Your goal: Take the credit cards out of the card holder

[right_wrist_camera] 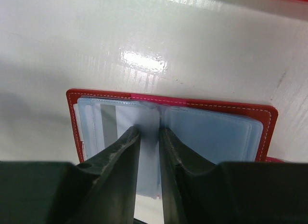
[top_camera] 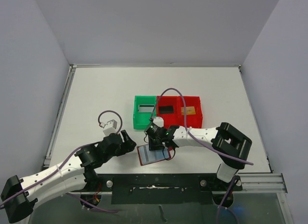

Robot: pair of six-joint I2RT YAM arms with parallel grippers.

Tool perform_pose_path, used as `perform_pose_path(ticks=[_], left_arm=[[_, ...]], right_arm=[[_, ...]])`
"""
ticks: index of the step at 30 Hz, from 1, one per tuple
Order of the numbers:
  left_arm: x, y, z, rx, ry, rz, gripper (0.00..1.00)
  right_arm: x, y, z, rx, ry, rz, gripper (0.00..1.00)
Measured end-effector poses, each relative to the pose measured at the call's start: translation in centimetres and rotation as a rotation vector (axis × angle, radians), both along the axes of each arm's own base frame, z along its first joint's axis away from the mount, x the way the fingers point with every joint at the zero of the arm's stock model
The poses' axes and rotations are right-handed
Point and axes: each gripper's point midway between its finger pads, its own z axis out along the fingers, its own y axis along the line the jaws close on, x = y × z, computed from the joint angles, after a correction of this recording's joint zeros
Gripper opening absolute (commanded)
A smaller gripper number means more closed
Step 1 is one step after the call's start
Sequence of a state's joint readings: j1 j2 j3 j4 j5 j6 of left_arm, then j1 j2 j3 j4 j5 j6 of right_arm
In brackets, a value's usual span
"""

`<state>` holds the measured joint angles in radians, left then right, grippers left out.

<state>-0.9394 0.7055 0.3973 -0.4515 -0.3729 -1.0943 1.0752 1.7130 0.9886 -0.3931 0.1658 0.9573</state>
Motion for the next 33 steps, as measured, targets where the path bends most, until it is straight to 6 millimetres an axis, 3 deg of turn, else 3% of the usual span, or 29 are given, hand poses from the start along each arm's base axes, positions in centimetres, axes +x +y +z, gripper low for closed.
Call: perform_pose_path(ticks=[8,15,27,33], left_arm=[[0.0,-3.7,0.6,-0.085,0.005,-0.124,0.64],[0.1,-6.7,0.4,-0.154,0.027,-0.204,0.63],[-0.1,-6.9,-1.6,-0.204,0.078,-0.200,0.63],[-0.1,-7.6,-1.5,-0.250,0.081,-0.220,0.60]], right_arm=[[0.2,-0.7,-0.2,0.234,0.079,-0.061,0.00],[0.3,-0.5,-0.3,0.412,0.134,-0.097,0.00],[0.4,-1.0,-0.3,0.627,0.186,-0.151,0.00],[0.4,-0.9,-0.3,0.667,0.207,-0.154,0.00]])
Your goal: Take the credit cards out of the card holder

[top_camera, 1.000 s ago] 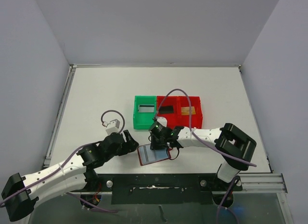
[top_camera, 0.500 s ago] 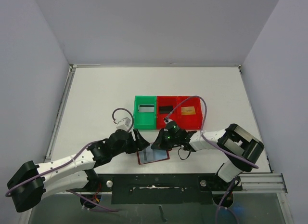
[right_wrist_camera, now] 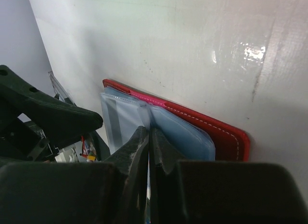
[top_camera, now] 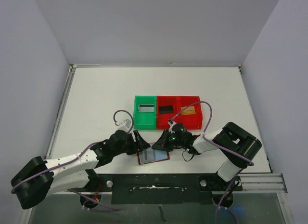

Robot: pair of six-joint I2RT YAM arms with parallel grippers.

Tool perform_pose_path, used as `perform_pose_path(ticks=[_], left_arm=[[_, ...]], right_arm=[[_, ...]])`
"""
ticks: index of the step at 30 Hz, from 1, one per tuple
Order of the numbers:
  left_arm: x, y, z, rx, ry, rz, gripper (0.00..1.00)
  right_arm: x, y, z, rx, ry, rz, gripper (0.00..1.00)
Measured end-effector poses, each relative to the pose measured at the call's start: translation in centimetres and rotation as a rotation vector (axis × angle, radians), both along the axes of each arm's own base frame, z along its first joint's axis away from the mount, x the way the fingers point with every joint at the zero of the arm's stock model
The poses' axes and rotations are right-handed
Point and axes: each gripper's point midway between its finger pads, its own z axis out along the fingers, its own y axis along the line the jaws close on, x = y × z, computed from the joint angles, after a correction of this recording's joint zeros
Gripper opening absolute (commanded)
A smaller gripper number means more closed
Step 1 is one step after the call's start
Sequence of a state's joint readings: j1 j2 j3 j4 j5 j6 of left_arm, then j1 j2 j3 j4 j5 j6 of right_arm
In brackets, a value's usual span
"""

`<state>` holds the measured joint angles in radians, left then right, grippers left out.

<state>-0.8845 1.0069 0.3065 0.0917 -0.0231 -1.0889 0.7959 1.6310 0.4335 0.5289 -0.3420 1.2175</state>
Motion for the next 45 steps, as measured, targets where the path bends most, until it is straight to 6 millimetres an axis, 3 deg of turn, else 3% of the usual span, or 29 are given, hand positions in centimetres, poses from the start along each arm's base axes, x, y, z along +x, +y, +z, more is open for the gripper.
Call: perform_pose_path(ticks=[7,16,20,22,27,32,37,40,45], left_arm=[[-0.8,-0.2,-2.0,0.001,0.060,-0.025,0.58],[-0.5,-0.5,-0.4,-0.062,0.026,-0.015,0.55],[-0.7,-0.9,-0.9,-0.069,0.045,-0.036,0.54],[-0.9,-1.0,-1.3,-0.065,0.058,-0.045,0.54],[-1.1,-1.5,-0.8,-0.096,0.054,-0.071,0.53],[-1.3,-1.9,-0.5,-0.110,0.053,-0.092,0.53],[-1.5,-1.9,-0.8,-0.107,0.066,-0.101,0.53],[-1.5,-2.1,-0.9,-0.109,0.069,-0.106,0.54],[-1.3,-3.3,-0.9,-0.115,0.082,-0.133,0.53]], right_arm=[[0.1,-0.1,0.0,0.004,0.001,-0.005,0.00],[0.1,-0.1,0.0,0.007,0.003,-0.007,0.00],[0.1,-0.1,0.0,0.007,0.003,-0.007,0.01],[0.1,-0.1,0.0,0.008,0.002,-0.007,0.04],[0.0,0.0,0.2,0.009,0.001,-0.004,0.22],[0.3,0.4,1.7,0.001,-0.031,0.019,0.37],[1.3,0.6,4.6,-0.042,-0.114,0.010,0.39],[2.1,-0.4,6.1,-0.099,-0.162,-0.047,0.40],[2.4,-4.1,7.7,-0.189,-0.213,-0.174,0.42]])
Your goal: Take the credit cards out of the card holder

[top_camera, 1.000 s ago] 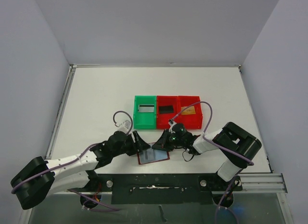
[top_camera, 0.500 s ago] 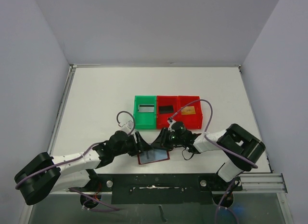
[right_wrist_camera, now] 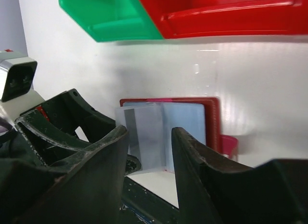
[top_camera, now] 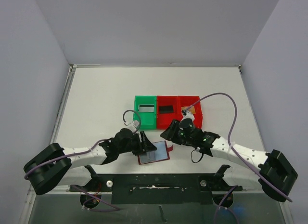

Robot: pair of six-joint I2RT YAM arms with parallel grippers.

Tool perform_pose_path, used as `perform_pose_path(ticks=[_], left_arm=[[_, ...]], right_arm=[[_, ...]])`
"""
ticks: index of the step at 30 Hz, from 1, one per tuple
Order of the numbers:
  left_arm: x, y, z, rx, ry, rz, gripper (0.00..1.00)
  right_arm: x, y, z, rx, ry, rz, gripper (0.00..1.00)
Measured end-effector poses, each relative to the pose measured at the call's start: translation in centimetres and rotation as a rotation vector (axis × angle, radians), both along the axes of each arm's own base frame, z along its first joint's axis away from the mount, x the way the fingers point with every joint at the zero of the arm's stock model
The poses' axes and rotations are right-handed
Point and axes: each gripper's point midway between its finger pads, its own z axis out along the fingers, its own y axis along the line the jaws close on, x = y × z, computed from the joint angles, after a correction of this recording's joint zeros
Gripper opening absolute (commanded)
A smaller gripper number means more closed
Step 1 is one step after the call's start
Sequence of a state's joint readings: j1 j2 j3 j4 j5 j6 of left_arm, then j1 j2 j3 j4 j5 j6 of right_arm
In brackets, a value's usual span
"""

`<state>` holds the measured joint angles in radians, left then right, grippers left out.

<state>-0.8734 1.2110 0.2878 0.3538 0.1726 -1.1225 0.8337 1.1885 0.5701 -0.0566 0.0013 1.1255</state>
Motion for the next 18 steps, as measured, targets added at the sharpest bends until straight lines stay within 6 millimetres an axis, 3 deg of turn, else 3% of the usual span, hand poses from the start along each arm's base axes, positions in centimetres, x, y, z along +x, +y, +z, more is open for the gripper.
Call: perform_pose_path(ticks=[5,10,18], left_arm=[[0.1,-2.6,0.3,-0.002,0.010,-0.054,0.53],[0.6,-4.3,1.8,-0.031,-0.020,-0.077,0.53],[1.2,-1.9,2.5,0.015,-0.047,0.012,0.54]], right_arm=[[-0.4,-3.4,0.6,-0.030,-0.044,-0.101,0.43],[-1.0,-5.1,0.2,-0.033,-0.051,-0.144,0.43],[-1.3,-4.4,-0.2,-0.017,-0.042,-0.104,0.29]])
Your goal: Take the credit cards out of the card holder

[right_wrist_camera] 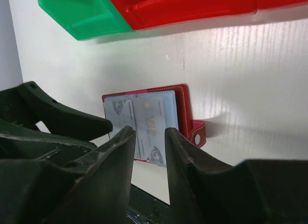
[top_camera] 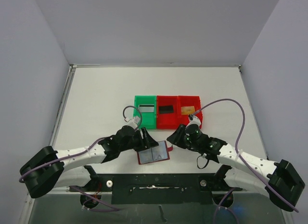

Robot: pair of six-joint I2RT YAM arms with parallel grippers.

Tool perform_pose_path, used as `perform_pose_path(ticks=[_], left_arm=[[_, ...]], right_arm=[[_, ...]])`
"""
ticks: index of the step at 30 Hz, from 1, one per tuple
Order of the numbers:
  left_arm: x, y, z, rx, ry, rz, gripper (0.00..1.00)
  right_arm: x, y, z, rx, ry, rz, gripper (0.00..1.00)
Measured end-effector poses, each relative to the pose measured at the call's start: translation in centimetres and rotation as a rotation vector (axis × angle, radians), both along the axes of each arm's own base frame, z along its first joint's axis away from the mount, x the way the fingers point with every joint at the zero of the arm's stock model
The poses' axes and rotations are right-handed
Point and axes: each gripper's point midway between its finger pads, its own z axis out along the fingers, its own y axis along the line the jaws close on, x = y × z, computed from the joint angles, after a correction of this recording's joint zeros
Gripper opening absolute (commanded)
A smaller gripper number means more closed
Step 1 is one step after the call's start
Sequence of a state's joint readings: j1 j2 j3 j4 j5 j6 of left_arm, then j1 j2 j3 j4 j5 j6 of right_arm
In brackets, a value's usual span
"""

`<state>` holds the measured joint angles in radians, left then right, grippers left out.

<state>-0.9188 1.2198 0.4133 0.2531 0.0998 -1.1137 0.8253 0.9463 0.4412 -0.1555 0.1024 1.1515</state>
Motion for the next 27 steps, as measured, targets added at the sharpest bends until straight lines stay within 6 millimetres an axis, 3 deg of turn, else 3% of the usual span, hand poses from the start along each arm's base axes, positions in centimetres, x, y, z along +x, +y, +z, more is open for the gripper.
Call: perform_pose_path(ticks=[7,14,22,27], left_arm=[[0.3,1.4,-0.5,0.031,0.005,0.044,0.52],[0.1,1.2,-1.8,0.040,0.042,0.042,0.49],[-0.2,1.4,-3.7,0.085,0.090,0.045,0.49],[-0.3,1.5,-4.5,0.108,0.108,0.042,0.48]], right_arm=[[-1.0,1.9,-2.9,-0.039,0.080,0.115,0.23],[-1.7,3.8,-4.0,-0.054,0.121,0.206,0.22],[-2.4,4.0,-6.7,-0.113,0.210,0.230,0.18],[-2.2,4.1,-6.9,-0.124,0.230,0.214,0.18]])
